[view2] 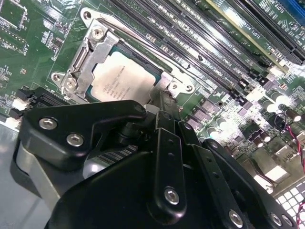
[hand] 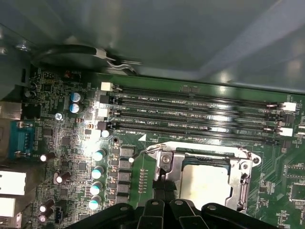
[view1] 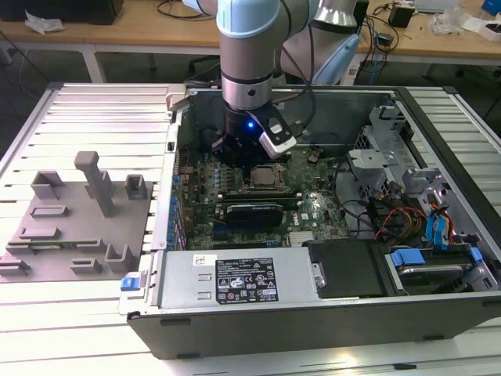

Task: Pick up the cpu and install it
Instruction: 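Close the cpu cover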

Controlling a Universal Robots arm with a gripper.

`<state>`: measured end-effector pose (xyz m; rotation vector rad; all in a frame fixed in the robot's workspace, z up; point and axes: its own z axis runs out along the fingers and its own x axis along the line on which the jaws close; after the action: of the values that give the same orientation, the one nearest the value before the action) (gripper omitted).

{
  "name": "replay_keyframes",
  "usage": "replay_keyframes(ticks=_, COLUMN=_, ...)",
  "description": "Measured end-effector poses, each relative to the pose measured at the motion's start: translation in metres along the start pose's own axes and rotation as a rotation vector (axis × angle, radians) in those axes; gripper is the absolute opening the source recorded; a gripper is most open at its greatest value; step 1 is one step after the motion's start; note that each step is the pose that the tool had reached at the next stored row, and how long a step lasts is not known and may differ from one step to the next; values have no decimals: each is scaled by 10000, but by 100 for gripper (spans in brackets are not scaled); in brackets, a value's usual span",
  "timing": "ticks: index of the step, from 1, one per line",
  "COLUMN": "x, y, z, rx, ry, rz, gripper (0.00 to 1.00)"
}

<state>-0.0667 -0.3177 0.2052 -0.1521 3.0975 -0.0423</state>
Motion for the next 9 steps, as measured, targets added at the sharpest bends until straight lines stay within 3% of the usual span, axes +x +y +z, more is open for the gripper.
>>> replay_keyframes(ticks=9, x=32, y=2, z=-55, rx=17, ry=-45, rz=1, gripper=11)
